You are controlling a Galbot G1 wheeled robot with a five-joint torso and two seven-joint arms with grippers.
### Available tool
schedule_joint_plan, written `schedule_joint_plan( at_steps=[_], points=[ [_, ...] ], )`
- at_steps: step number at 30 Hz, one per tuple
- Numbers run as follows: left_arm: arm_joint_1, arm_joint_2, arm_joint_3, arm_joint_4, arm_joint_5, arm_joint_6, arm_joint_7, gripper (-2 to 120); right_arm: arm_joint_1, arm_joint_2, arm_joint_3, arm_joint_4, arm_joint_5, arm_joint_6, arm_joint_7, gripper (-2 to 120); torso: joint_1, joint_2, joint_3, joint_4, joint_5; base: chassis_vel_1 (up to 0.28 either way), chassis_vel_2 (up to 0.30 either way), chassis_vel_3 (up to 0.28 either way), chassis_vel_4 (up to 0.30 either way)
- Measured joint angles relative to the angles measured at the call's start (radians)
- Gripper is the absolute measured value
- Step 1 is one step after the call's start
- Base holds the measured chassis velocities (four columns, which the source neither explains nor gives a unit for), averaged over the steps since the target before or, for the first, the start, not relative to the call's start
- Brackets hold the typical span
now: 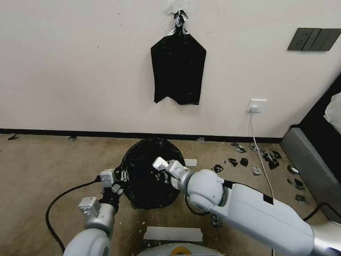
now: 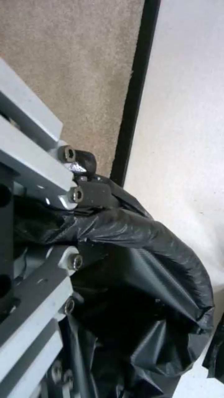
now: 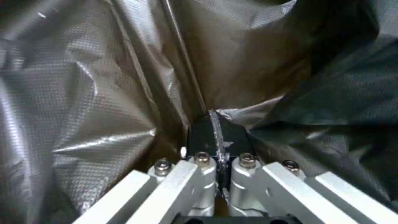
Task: Place a trash bag onto the trash bin.
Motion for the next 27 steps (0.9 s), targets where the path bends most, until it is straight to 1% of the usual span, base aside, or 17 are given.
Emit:
schedule_joint_plan(
  at_steps=[3, 16, 27],
  points=[
    [0.001, -0.003, 0.002, 0.0, 0.002, 0.0, 0.0, 6, 0.007, 0.013, -0.011, -0.037, -0.01, 0.002, -0.001, 0, 0.0, 0.0, 0.0, 0.0, 0.0001, 0.0, 0.0, 0.0, 0.0],
    [0.0, -0.015, 0.016, 0.001, 0.003, -0.001, 0.001, 6, 0.008, 0.035, -0.021, -0.107, -0.03, 0.006, -0.006, 0, 0.0, 0.0, 0.0, 0.0, 0.0002, 0.0, 0.0, 0.0, 0.0],
    [0.004, -0.024, 0.021, 0.0, 0.002, -0.001, 0.002, 6, 0.008, 0.038, -0.028, -0.136, -0.038, 0.007, -0.008, 0, 0.0, 0.0, 0.0, 0.0, 0.0001, 0.0, 0.0, 0.0, 0.0]
  ],
)
